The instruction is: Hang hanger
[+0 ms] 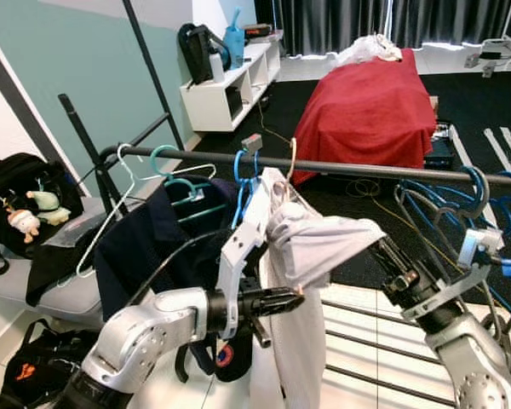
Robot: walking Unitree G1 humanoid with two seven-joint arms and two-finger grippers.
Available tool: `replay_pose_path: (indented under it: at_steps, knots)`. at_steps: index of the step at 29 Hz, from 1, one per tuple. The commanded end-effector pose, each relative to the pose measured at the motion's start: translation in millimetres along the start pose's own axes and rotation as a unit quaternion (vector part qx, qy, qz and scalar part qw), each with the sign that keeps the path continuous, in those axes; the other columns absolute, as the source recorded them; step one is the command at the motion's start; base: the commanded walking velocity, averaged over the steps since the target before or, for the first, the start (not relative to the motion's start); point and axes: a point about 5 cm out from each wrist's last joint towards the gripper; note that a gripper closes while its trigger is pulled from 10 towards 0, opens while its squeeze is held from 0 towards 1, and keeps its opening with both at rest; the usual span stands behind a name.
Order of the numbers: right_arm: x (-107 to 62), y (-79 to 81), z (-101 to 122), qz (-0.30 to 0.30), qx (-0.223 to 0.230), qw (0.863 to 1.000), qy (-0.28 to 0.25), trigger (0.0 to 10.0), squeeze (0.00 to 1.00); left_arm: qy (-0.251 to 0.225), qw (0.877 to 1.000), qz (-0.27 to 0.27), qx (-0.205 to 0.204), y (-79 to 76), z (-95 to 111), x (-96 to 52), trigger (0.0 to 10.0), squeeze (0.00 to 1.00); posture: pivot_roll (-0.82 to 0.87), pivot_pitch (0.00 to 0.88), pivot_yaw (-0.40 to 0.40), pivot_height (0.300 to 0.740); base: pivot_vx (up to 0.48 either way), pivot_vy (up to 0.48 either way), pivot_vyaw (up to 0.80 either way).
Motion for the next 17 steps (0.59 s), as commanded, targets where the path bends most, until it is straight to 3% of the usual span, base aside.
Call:
replay_pose_path:
  at_steps: [1,5,6,8,9,10,11,13,17]
  knots:
    - [7.2,6.3,4,0.016,-0.013,1.0,0.012,0.0,0.0,-0.017,0.998,0.04,0.035,13.2,10,-6.9,0.0,0.0,-0.15,0.0,0.104,0.71,0.0,0.0,0.0]
    - [11.4,8.9,0,0.019,-0.021,0.999,0.039,0.0,0.0,-0.023,0.998,0.041,0.042,10.3,11,-4.2,0.0,0.0,-0.15,0.0,0.102,0.71,0.0,0.0,0.0]
    - [14.3,11.7,-6,0.022,-0.031,0.997,0.073,0.0,0.0,-0.028,0.998,0.037,0.046,6.0,11,-0.7,0.0,0.0,-0.15,0.0,0.102,0.71,0.0,0.0,0.0]
    - [14.3,11.7,-6,0.022,-0.031,0.997,0.073,0.0,0.0,-0.028,0.998,0.037,0.046,6.0,11,-0.7,0.0,0.0,-0.15,0.0,0.102,0.71,0.0,0.0,0.0]
    - [15.2,15.4,-20,0.025,-0.038,0.99,0.134,0.0,0.0,-0.034,0.998,0.028,0.051,-0.5,12,4.0,0.0,0.0,-0.15,0.0,0.102,0.71,0.0,0.0,0.0]
    - [15.2,15.4,-20,0.025,-0.038,0.99,0.134,0.0,0.0,-0.034,0.998,0.028,0.051,-0.5,12,4.0,0.0,0.0,-0.15,0.0,0.102,0.71,0.0,0.0,0.0]
    - [15.8,18.1,-31,0.024,-0.039,0.983,0.18,0.0,0.0,-0.039,0.997,0.017,0.058,-6.3,13,8.0,0.0,0.0,-0.15,0.0,0.1,0.71,0.0,0.0,0.0]
    - [18.4,20.4,-38,0.023,-0.035,0.978,0.207,0.0,0.0,-0.043,0.997,0.008,0.066,-10.9,14,11.1,0.0,0.0,-0.15,0.0,0.1,0.71,0.0,0.0,0.0]
    - [31.6,22.4,-36,0.016,-0.027,0.976,0.215,0.0,0.0,-0.045,0.995,-0.01,0.087,-19.4,16,16.8,0.0,0.0,-0.15,0.0,0.1,0.71,0.0,0.0,0.0]
Point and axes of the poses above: a point about 5 cm out from each wrist's last joint towards the gripper, its own x axis pointing out of the wrist towards the gripper, its own z axis along the axis of the wrist's last joint, y = z × x, and after that the axes turned 5 degrees about -x, right-handed
